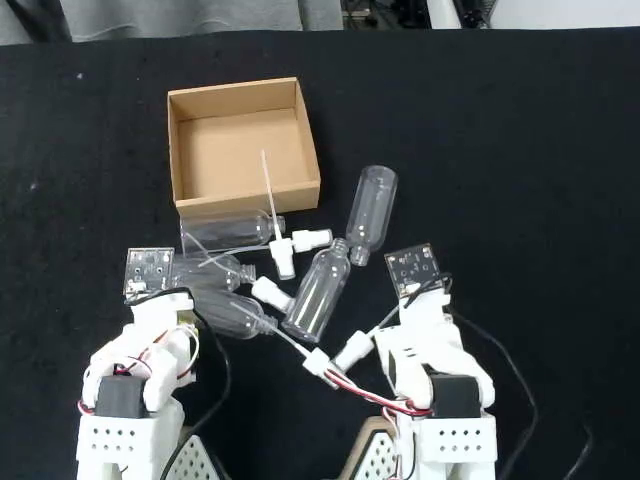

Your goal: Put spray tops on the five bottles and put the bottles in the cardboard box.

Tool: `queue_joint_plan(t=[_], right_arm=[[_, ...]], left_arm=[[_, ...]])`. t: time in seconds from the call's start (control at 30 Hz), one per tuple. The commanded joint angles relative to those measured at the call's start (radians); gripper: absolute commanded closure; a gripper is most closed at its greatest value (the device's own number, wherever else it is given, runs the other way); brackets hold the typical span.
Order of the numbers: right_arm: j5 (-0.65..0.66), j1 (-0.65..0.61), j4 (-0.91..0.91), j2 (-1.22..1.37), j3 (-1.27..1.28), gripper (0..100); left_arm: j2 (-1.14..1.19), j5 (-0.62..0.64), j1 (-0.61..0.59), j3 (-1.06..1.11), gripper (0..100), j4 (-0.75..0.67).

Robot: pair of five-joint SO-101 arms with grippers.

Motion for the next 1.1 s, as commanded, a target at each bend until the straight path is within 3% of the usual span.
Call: queue_joint_plan(t=[0.0,0.1,0.27,0.37,0.47,0.67,0.77,0.87,1.07], right_arm=[[0.005,0.021,0.006,-0.093,-0.004,98.6],[0.005,0.023,0.006,-0.093,-0.004,98.6],[0.005,0.023,0.006,-0.093,-0.005,98.7],[0.005,0.025,0.008,-0.093,-0.016,98.7],[0.005,0.041,0.009,-0.091,-0.047,98.7],[0.005,0.199,-0.029,-0.094,-0.081,98.7],[0.032,0.249,-0.097,-0.093,-0.082,98.6],[0.146,0.25,-0.115,-0.093,-0.082,98.7],[0.201,0.25,-0.153,-0.093,-0.101,98.3]], left_arm=[[-0.009,-0.008,0.001,-0.054,97,-0.084],[-0.009,-0.023,0.007,-0.061,97,-0.132],[-0.009,-0.258,0.001,-0.061,97,-0.149],[-0.009,-0.324,-0.021,-0.062,97,-0.147],[-0.009,-0.322,-0.094,-0.09,97,-0.147],[-0.009,-0.302,-0.219,-0.139,96,-0.098],[-0.009,-0.256,-0.225,-0.154,90,-0.066],[-0.009,-0.178,-0.232,-0.151,79,-0.063],[-0.009,-0.155,-0.232,-0.148,79,-0.063]])
